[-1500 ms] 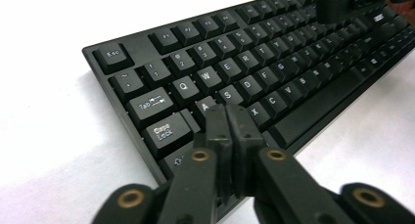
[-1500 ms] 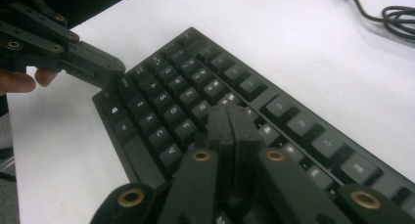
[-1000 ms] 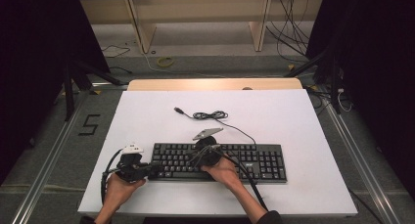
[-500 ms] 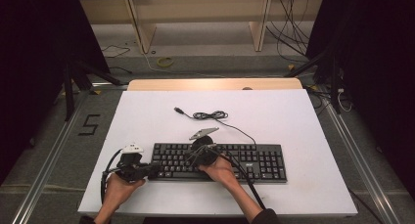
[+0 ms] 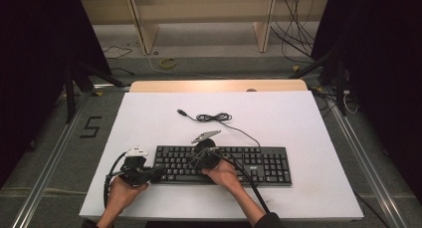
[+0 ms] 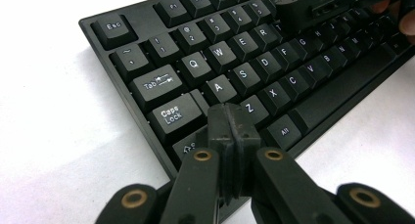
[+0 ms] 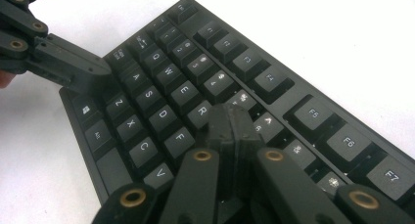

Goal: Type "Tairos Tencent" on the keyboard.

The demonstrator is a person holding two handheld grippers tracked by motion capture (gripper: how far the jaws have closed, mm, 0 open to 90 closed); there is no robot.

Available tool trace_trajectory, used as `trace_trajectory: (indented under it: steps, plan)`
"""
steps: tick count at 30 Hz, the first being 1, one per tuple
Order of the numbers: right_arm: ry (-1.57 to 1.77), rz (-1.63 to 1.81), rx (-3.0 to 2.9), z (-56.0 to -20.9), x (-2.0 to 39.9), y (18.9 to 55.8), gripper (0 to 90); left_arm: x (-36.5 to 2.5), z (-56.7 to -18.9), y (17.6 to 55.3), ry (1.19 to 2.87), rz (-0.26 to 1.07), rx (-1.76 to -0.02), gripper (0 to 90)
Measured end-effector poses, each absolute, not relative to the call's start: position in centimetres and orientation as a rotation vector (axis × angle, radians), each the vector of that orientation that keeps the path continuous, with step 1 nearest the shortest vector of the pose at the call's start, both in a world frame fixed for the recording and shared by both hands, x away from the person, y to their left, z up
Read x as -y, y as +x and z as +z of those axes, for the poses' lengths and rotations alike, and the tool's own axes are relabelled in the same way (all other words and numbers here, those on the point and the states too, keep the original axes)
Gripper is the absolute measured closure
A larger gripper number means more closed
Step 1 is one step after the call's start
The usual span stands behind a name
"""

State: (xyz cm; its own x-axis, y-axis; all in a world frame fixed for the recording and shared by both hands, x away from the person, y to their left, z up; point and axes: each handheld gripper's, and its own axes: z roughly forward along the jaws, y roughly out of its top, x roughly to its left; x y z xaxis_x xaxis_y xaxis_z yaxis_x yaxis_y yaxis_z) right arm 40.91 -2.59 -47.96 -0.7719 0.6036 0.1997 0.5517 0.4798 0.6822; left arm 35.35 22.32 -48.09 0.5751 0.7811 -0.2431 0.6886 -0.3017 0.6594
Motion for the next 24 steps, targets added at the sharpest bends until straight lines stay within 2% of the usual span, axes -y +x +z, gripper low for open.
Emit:
trace_trajectory:
  steps: [11, 19, 20, 21, 22, 24]
  plan:
    - [1.051, 1.231, -2.612, -47.4, 2.9, 40.7, 90.0, -22.5, -47.4, 35.3, 2.01, 0.16, -1.155, 87.2]
    - [1.047, 1.326, -2.566, -46.3, 4.2, 40.3, 80.7, -22.4, -47.0, 35.3, 1.953, 0.156, -1.125, 74.2]
    - [1.046, 1.353, -2.562, -46.3, 4.5, 40.2, 75.6, -22.4, -47.0, 35.3, 1.951, 0.152, -1.12, 71.7]
    - [1.046, 1.353, -2.562, -46.3, 4.5, 40.2, 75.6, -22.3, -47.0, 35.3, 1.95, 0.149, -1.115, 71.7]
    - [1.041, 1.38, -2.561, -46.1, 5.0, 40.0, 70.1, -22.2, -47.0, 35.3, 1.944, 0.148, -1.112, 66.4]
    - [1.04, 1.388, -2.558, -46.1, 5.1, 39.9, 68.4, -22.1, -47.0, 35.3, 1.938, 0.141, -1.107, 64.4]
